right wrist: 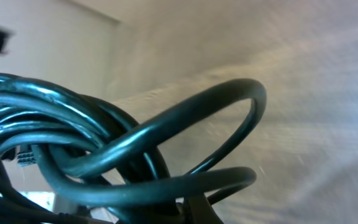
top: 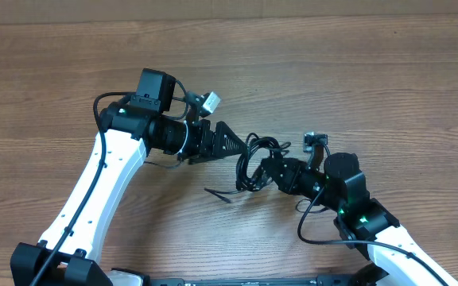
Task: Untangle cables
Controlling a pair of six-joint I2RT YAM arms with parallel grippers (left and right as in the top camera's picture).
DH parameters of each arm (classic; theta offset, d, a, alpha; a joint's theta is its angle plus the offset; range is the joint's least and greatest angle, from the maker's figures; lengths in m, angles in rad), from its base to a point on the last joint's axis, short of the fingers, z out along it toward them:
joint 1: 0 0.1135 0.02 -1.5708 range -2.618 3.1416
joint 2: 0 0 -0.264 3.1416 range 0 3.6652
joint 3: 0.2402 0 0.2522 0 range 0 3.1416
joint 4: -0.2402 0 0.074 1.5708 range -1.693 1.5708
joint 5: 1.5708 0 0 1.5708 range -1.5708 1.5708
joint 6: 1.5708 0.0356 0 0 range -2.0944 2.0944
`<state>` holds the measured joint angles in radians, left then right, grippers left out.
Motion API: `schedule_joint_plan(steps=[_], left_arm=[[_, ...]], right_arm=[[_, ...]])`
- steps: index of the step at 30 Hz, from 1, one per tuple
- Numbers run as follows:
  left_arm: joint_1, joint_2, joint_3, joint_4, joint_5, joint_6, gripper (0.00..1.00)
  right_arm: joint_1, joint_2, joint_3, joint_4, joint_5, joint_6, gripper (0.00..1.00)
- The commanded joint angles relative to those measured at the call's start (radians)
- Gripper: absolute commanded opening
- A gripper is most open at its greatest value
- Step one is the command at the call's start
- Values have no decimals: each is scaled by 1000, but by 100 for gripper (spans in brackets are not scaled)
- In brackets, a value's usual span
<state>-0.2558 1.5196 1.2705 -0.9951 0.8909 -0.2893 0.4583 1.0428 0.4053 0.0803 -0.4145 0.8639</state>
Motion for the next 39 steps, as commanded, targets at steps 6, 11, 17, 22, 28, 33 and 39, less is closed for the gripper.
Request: schedule_joint_plan(steps=[6, 11, 17, 22, 28, 33, 39], left_arm=[[-140, -8, 8, 16, -375, -104, 89], [-270, -8, 8, 53, -481, -146, 87], [-298, -6, 8, 38, -532, -145, 77], [-297, -6, 8, 60, -617, -145, 81], [-316, -3, 5, 117, -602, -125, 71], [-335, 4, -22, 166, -621, -122, 38], [-278, 10, -45, 194, -686, -126, 4]], right_arm=[[-8, -9, 15, -81, -14, 237, 4], [-8, -8, 15, -104, 11, 263, 4], [-8, -8, 15, -117, 47, 290, 4], [-8, -8, 15, -124, 50, 292, 4], [-8, -8, 15, -64, -22, 293, 4], [-8, -8, 15, -40, -70, 292, 4], [-8, -8, 15, -39, -120, 292, 5]])
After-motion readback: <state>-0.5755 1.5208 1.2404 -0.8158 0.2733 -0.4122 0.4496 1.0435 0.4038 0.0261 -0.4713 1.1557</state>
